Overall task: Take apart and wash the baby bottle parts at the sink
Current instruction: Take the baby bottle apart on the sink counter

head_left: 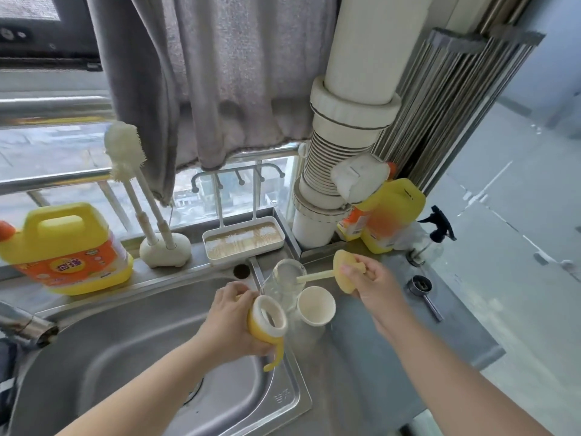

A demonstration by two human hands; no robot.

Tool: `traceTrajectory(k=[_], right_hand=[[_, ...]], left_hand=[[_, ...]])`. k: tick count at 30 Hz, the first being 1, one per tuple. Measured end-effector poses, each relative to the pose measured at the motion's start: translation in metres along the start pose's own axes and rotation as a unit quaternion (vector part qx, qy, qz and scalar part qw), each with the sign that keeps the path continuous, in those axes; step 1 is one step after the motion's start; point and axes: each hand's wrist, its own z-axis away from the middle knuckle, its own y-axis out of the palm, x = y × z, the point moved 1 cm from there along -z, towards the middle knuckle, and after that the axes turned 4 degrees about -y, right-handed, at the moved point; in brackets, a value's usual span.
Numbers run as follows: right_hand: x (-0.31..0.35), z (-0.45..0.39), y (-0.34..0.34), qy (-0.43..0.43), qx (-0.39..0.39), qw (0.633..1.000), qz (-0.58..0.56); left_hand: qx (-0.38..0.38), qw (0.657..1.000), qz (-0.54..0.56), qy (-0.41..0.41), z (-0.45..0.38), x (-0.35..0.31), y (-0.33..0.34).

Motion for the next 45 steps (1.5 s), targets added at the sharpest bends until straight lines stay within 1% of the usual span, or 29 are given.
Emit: traceTrajectory(k=[2, 4, 8, 14, 17, 20, 22, 24, 27, 28, 29, 30, 32, 33, 34, 35, 37, 39, 41, 45], right_hand=[[-0.004, -0.002, -0.004, 0.004, 0.001, 1.000, -0.005], [-0.008, -0.002, -0.008, 0.005, 0.001, 1.000, -0.002], [-0.016, -0.002, -0.015, 0.012, -0.007, 1.000, 0.008], [-0.027, 0.004, -0.026, 0.012, -0.011, 1.000, 0.020], [-0.030, 0.008, -0.031, 0.010, -0.012, 1.000, 0.022], [-0.031, 0.011, -0.034, 0.012, -0.018, 1.000, 0.017], [-0.031, 0.013, -0.034, 0.009, -0.016, 1.000, 0.014], [-0.030, 0.015, -0.033, 0.007, -0.009, 1.000, 0.015], [-0.030, 0.016, -0.030, 0.006, 0.002, 1.000, 0.026], [-0.030, 0.017, -0.029, 0.006, 0.008, 1.000, 0.028], [-0.029, 0.018, -0.027, 0.005, 0.017, 0.999, 0.030], [-0.028, 0.018, -0.025, 0.002, 0.028, 0.999, 0.034], [-0.024, 0.019, -0.019, -0.005, 0.053, 0.997, 0.053], [-0.020, 0.019, -0.015, -0.010, 0.067, 0.995, 0.068], [-0.017, 0.020, -0.010, -0.015, 0.084, 0.993, 0.084], [-0.012, 0.021, -0.004, -0.022, 0.104, 0.990, 0.095], [-0.006, 0.021, 0.009, -0.030, 0.148, 0.983, 0.103], [0.002, 0.022, 0.023, -0.035, 0.179, 0.978, 0.101], [0.010, 0.024, 0.036, -0.048, 0.202, 0.973, 0.098], [0.028, 0.038, 0.061, -0.064, 0.256, 0.960, 0.098]], left_hand=[[0.028, 1.000, -0.001, 0.000, 0.002, 0.000, 0.020], [0.049, 0.998, 0.024, 0.002, 0.004, -0.006, 0.038], [0.064, 0.998, 0.029, 0.003, 0.001, -0.021, 0.073], [0.012, 0.999, -0.024, -0.032, 0.010, -0.041, 0.113], [0.005, 0.999, -0.007, -0.031, 0.017, -0.051, 0.128], [0.035, 0.997, 0.068, -0.027, 0.014, -0.054, 0.135], [0.062, 0.995, 0.073, -0.011, 0.008, -0.053, 0.137], [0.072, 0.996, 0.058, 0.001, 0.007, -0.051, 0.136], [0.087, 0.994, 0.068, -0.005, 0.011, -0.046, 0.131], [0.069, 0.995, 0.079, -0.002, 0.015, -0.044, 0.126], [0.027, 0.995, 0.092, 0.007, 0.020, -0.043, 0.119], [-0.041, 0.993, 0.105, 0.018, 0.026, -0.042, 0.110], [-0.180, 0.975, 0.121, 0.039, 0.032, -0.039, 0.086], [-0.218, 0.967, 0.117, 0.050, 0.032, -0.039, 0.072], [-0.234, 0.965, 0.102, 0.065, 0.030, -0.039, 0.059], [-0.231, 0.966, 0.080, 0.084, 0.026, -0.042, 0.044], [-0.197, 0.974, 0.044, 0.106, 0.019, -0.049, 0.014], [-0.138, 0.986, 0.053, 0.081, 0.016, -0.052, -0.009], [-0.100, 0.990, 0.065, 0.075, 0.020, -0.049, -0.024], [-0.080, 0.989, 0.069, 0.107, 0.034, -0.038, -0.038]])
